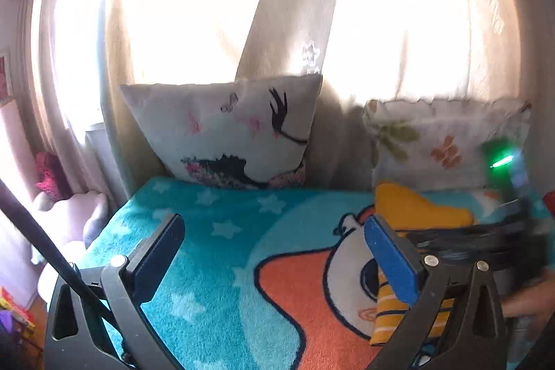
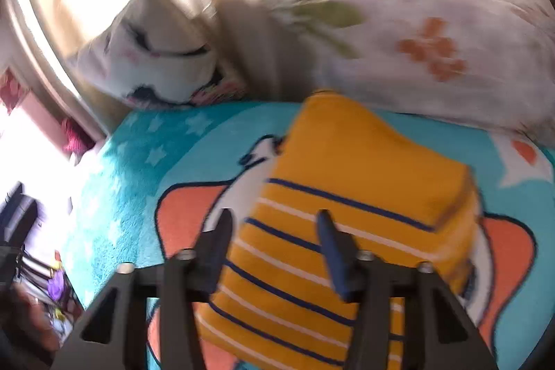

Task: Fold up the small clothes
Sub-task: 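Lower the folded sweater onto the blanket and open the right gripper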

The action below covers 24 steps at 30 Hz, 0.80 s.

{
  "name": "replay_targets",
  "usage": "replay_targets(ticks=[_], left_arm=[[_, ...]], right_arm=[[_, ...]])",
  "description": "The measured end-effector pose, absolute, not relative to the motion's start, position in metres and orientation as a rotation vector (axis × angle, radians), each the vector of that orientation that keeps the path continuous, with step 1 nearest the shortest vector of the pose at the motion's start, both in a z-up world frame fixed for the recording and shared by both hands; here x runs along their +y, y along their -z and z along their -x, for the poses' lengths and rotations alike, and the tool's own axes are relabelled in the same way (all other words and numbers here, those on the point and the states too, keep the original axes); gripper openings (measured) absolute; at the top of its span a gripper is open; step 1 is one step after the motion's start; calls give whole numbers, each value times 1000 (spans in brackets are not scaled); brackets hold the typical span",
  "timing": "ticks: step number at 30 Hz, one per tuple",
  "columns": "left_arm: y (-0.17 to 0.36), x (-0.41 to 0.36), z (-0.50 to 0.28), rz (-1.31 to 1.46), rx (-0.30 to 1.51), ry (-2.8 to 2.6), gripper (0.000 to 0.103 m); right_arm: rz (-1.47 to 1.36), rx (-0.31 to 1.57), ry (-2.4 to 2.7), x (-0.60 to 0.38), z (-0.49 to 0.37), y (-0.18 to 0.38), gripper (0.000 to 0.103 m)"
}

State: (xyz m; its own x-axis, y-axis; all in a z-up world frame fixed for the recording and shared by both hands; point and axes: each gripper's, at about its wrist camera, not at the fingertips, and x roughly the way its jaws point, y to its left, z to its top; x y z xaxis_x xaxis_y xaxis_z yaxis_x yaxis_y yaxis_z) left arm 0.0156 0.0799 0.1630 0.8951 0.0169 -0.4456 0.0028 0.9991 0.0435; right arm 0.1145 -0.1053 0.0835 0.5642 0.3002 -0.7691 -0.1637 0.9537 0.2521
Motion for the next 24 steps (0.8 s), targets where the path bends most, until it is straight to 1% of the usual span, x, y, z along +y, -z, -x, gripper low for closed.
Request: replay_targets(ticks=[1,2,4,5,8,11,12,14,17,21,24], left_arm=[[-165,86,-17,-34,486,27,103],[-166,90,-19,-31,517,50,103],[-163,94,-22,-31,544,68,103],[-161,95,-22,-34,542,65,103],[-154,103,-22,-39,542,58,103],[-148,113,-25,2,571,82,103],[-146,114,-26,15,582,90,103],[-142,115,-29,22,606,108,103],[-136,110,-30,2,618,134,103],[-122,95,-34,-54,681,170,103],[-114,84,-33,-65,729,224,103]], right_arm=[[-158,948,-254,-99,-123,-75,38],[-166,965,-245,-97,-128,-67,36],[-238,1036,-240,-96,-133,-42,36],[-259,1039,-239,-98,-132,-36,37],[-327,1020,-252,-106,-103,-35,37],[-371,1071,-270,-109,-73,-26,37],[-359,1075,-265,-108,-59,-21,37],[-326,1141,-241,-105,-35,-9,36],[-270,1130,-202,-106,-8,-19,36],[-205,988,-90,-121,7,-63,36],[-233,952,-4,-143,-9,-70,41]])
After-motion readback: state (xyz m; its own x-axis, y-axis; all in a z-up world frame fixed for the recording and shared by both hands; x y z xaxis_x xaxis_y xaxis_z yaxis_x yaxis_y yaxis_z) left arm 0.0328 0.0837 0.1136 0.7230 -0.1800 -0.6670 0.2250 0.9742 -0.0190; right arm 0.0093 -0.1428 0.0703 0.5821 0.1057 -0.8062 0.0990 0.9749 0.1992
